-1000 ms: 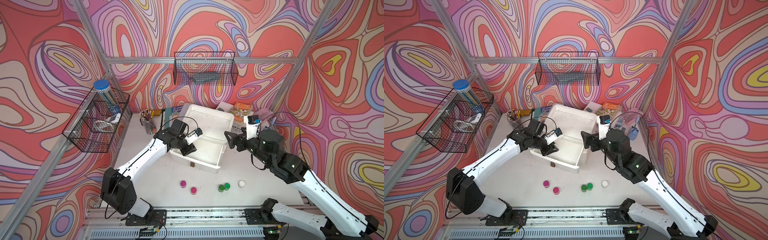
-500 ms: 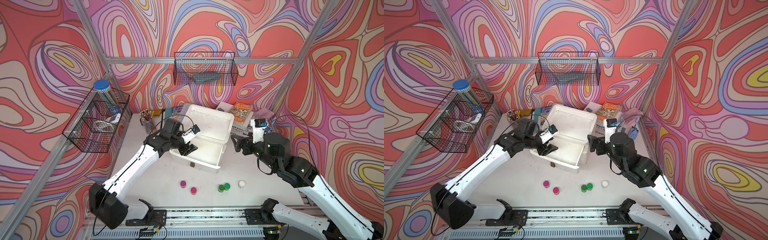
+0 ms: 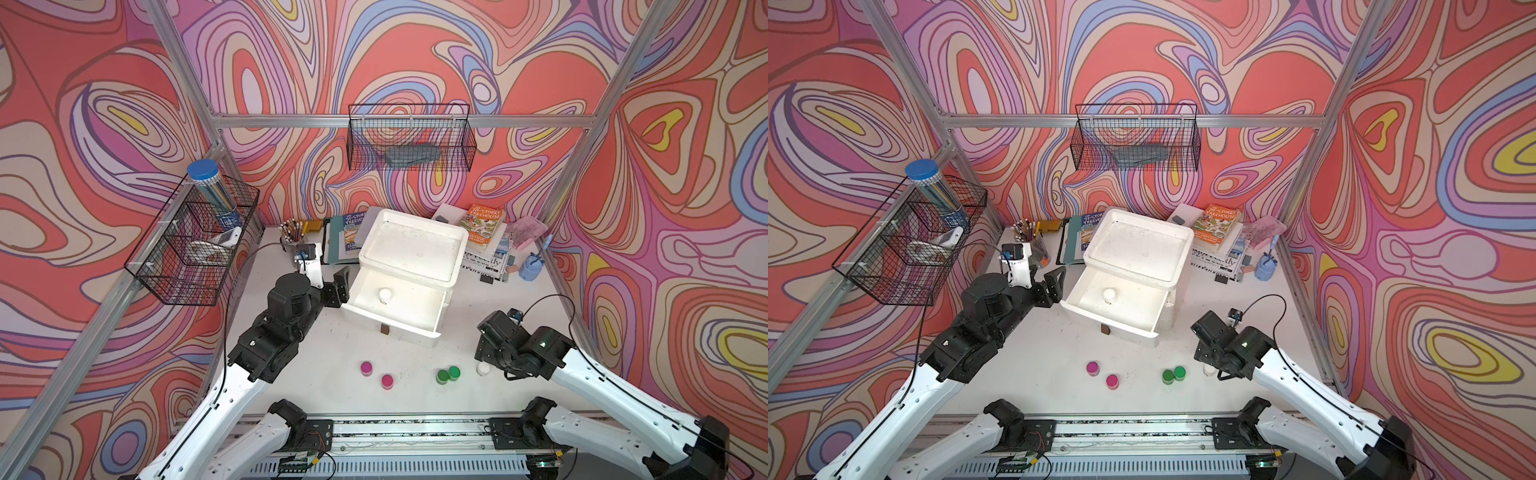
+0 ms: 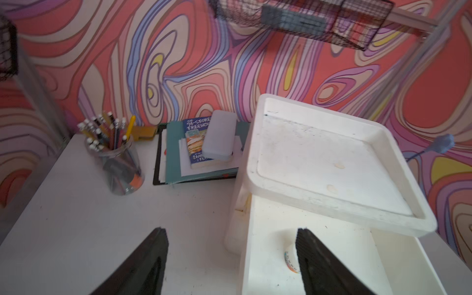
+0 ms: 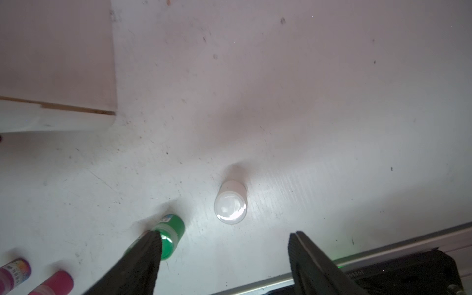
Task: Put the paint cans in the drawer according to color
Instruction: Pick up the paint can at the center of the board.
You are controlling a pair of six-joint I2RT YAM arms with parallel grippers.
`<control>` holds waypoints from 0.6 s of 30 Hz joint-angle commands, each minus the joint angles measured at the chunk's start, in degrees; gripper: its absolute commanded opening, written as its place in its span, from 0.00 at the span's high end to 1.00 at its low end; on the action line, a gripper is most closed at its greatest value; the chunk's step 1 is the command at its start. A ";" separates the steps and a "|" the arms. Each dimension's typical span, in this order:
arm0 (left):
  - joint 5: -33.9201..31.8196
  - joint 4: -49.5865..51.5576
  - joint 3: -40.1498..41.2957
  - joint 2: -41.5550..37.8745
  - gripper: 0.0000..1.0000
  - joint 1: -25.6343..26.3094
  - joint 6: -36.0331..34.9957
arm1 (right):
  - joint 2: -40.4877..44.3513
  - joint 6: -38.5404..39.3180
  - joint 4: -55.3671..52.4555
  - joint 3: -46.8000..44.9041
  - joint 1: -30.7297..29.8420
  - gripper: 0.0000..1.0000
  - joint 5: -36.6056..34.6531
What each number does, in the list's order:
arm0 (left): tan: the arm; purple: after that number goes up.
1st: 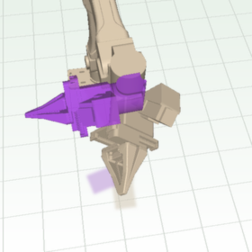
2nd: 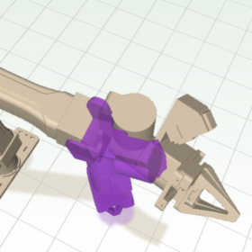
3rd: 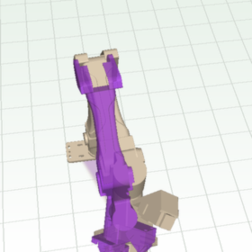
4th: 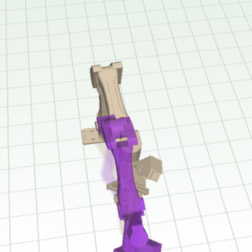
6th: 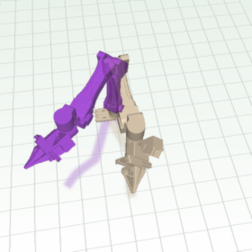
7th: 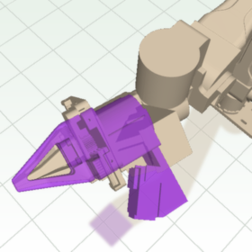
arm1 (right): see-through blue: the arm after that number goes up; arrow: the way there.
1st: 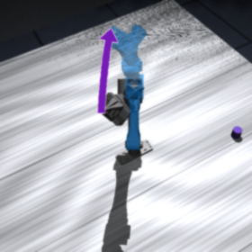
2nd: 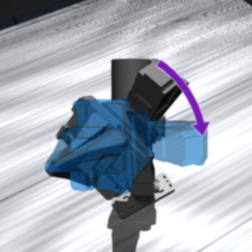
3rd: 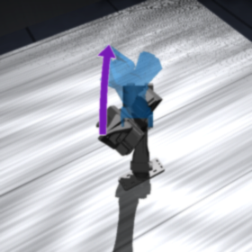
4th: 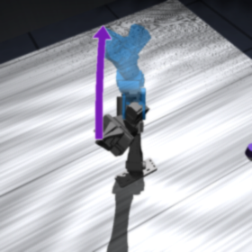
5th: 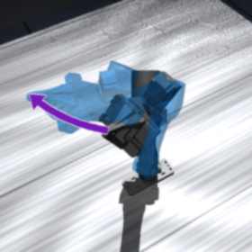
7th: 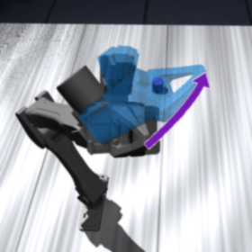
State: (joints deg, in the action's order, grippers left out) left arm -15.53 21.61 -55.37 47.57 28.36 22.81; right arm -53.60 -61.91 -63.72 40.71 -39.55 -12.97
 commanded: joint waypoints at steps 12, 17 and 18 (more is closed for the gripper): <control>-4.51 12.02 2.39 3.40 0.21 -2.87 25.10 | -14.73 0.51 16.03 -6.51 4.32 0.34 7.58; -4.51 12.67 2.47 2.49 0.21 -3.13 24.57 | -15.21 1.91 15.55 -5.65 4.78 0.49 5.83; -4.58 12.55 2.70 2.31 0.21 -3.09 24.48 | -15.44 2.12 15.41 -5.40 4.90 0.51 5.69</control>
State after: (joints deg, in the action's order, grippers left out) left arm -19.75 32.12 -52.47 50.89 25.76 46.61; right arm -68.88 -61.08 -48.88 34.54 -35.20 -5.89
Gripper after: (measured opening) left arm 0.786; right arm 0.509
